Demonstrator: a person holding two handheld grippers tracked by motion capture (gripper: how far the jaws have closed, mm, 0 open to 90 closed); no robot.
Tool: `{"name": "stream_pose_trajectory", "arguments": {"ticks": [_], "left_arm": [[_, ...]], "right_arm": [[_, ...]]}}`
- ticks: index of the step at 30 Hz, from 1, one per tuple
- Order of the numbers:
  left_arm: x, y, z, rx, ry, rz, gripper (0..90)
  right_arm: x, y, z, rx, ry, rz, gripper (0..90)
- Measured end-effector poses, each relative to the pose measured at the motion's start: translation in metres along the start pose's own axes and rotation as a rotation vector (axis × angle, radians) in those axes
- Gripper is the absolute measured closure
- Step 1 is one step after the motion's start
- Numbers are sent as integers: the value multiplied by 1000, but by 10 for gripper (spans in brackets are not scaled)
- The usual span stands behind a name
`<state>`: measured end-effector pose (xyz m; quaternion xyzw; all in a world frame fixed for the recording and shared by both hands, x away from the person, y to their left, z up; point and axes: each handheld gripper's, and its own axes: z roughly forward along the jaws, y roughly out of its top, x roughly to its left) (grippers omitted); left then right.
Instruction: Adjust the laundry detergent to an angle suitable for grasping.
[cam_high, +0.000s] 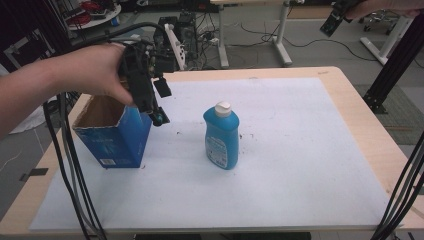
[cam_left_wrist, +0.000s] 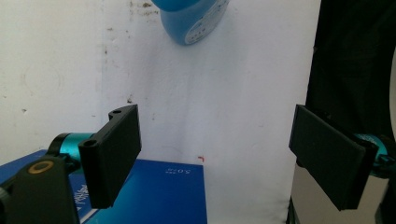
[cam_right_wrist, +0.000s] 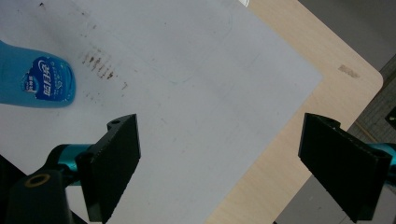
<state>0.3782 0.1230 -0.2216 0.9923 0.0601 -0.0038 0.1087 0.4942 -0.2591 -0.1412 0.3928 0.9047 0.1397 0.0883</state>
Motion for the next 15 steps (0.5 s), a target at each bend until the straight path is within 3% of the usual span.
{"name": "stream_pose_trajectory", "arguments": {"ticks": [15], "left_arm": [[-1, -2, -2, -8, 5, -5, 170]], "right_arm": [[-1, -2, -3, -15, 6, 0, 121]]}}
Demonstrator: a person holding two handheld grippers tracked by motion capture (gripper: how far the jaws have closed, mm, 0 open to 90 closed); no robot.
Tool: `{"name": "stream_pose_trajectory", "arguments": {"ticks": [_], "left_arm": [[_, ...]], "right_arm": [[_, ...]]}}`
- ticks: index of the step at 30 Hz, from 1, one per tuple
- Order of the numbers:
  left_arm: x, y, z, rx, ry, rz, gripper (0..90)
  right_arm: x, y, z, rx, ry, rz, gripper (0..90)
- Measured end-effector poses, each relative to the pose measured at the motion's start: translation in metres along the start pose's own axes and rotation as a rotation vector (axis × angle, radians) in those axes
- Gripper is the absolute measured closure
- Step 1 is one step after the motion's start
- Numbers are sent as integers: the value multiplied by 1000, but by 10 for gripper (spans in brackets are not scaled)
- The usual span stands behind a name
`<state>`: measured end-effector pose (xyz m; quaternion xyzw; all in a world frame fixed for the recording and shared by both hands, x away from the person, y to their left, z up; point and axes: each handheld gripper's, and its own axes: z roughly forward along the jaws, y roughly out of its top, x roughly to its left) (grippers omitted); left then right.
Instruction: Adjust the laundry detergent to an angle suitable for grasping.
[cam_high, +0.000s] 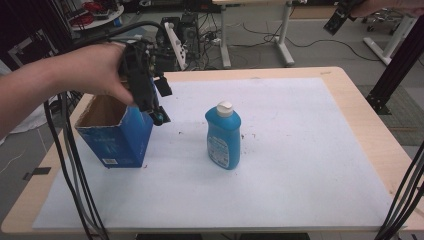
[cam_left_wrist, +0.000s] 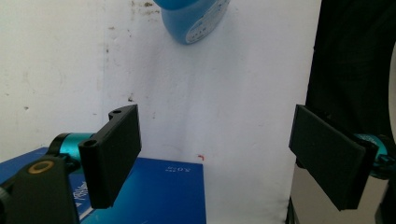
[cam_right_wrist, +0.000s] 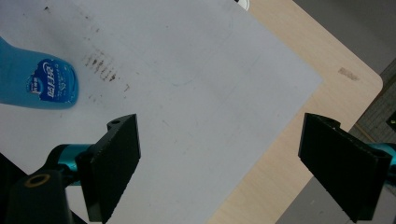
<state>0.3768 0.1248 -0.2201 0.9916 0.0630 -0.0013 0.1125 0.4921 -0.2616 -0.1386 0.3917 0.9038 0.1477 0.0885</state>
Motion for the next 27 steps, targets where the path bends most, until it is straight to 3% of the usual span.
{"name": "stream_pose_trajectory", "arguments": {"ticks": [27], "left_arm": [[0, 0, 1, 1, -5, -2, 170]], "right_arm": [[10, -4, -10, -34, 5, -25, 121]]}}
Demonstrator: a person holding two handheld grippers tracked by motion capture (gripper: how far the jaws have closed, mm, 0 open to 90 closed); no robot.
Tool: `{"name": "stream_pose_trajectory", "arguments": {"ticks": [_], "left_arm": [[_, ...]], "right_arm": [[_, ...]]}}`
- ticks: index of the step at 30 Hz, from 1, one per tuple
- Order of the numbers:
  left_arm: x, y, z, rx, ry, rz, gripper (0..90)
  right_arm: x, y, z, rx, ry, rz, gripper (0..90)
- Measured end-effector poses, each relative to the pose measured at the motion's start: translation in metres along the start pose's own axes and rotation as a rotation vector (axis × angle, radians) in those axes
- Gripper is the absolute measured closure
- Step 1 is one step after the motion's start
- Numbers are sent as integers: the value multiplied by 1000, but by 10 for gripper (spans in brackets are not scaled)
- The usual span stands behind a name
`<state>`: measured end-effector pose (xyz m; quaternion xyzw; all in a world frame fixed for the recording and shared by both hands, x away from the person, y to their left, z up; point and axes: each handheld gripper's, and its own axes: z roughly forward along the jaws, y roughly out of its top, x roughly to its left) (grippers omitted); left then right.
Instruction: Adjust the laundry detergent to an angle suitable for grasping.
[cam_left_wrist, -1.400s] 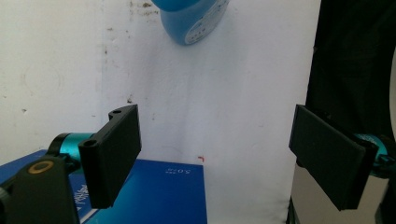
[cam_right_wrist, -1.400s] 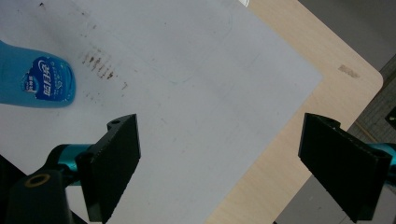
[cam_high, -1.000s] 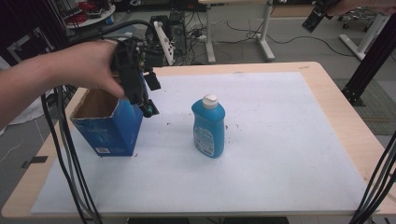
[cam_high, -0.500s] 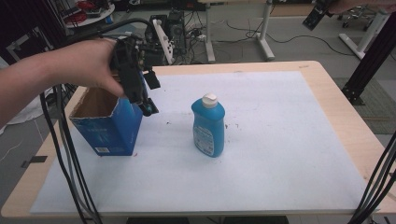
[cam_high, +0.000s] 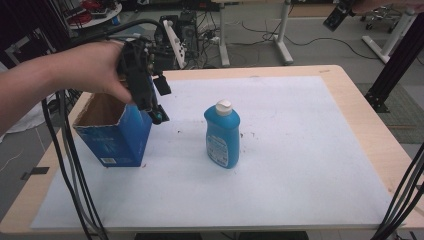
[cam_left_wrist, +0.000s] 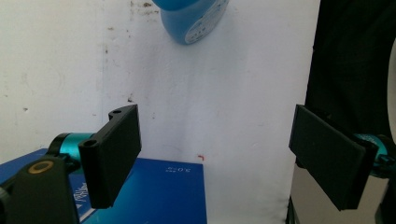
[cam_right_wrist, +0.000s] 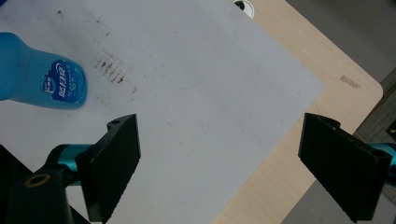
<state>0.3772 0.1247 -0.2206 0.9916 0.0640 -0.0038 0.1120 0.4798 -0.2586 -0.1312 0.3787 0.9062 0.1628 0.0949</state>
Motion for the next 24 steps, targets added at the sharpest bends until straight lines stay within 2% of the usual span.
{"name": "stream_pose_trajectory", "arguments": {"ticks": [10, 15, 24], "left_arm": [[1, -1, 0, 8, -5, 0, 169], [0, -2, 0, 9, -5, 1, 169], [1, -2, -1, 12, -3, 0, 169]], "right_arm": [[11, -3, -8, -23, 10, -19, 121], [21, -6, -11, -36, 21, -39, 121], [33, -14, -10, -49, 19, -57, 121]]}}
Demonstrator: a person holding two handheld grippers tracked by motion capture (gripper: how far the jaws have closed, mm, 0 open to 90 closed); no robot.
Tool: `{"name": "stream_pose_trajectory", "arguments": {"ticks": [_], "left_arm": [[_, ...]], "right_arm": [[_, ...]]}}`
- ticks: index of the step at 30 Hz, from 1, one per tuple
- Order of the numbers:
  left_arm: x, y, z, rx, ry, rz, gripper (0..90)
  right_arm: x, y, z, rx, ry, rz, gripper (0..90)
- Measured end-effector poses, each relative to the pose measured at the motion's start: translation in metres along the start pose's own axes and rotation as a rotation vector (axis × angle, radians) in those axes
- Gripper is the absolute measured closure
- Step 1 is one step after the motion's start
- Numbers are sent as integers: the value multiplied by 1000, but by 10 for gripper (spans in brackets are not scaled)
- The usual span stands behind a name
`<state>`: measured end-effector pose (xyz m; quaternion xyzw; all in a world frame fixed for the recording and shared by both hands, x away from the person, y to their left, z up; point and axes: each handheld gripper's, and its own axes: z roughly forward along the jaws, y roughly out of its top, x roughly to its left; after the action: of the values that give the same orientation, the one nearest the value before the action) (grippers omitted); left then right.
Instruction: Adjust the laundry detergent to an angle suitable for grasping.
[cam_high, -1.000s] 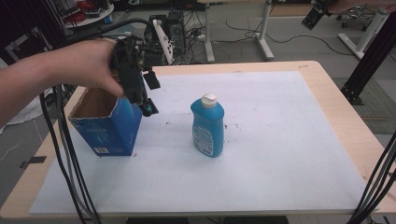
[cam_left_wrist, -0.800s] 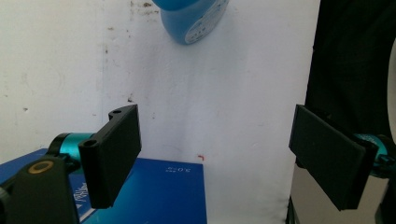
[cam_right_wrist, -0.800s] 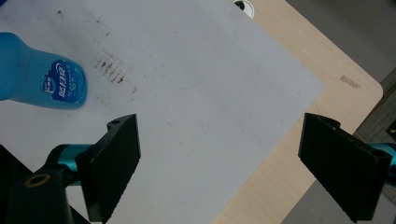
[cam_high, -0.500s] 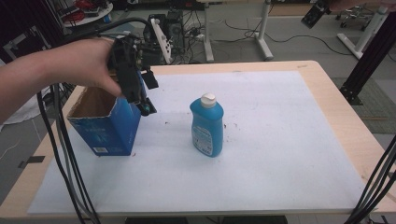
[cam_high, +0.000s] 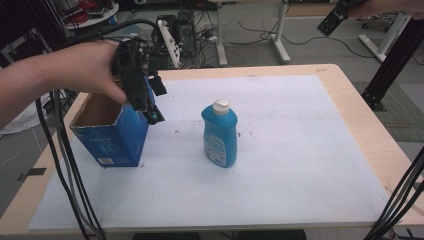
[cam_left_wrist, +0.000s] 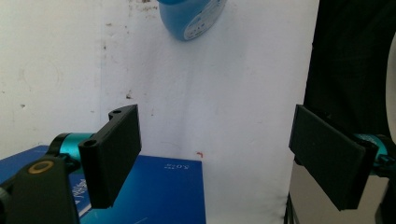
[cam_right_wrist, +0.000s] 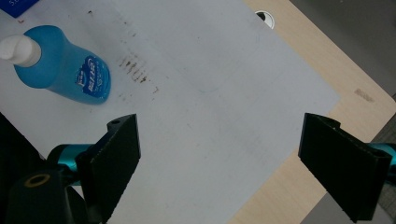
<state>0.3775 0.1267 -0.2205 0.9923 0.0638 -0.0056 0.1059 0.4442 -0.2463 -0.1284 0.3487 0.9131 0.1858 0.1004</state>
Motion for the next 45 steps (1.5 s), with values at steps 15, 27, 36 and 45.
{"name": "stream_pose_trajectory", "arguments": {"ticks": [15, 27, 36, 45], "left_arm": [[1, 0, 1, 2, -1, 2, 169], [0, 1, 1, 6, -2, -1, 169], [-1, 0, 1, 6, -2, -1, 169], [-2, 1, 1, 9, -1, -1, 169]], "right_arm": [[26, -19, 11, -24, 22, -25, 121], [47, -35, 34, -32, 54, -26, 121], [61, -46, 52, -43, 77, -24, 121], [84, -55, 81, -36, 112, -39, 121]]}}
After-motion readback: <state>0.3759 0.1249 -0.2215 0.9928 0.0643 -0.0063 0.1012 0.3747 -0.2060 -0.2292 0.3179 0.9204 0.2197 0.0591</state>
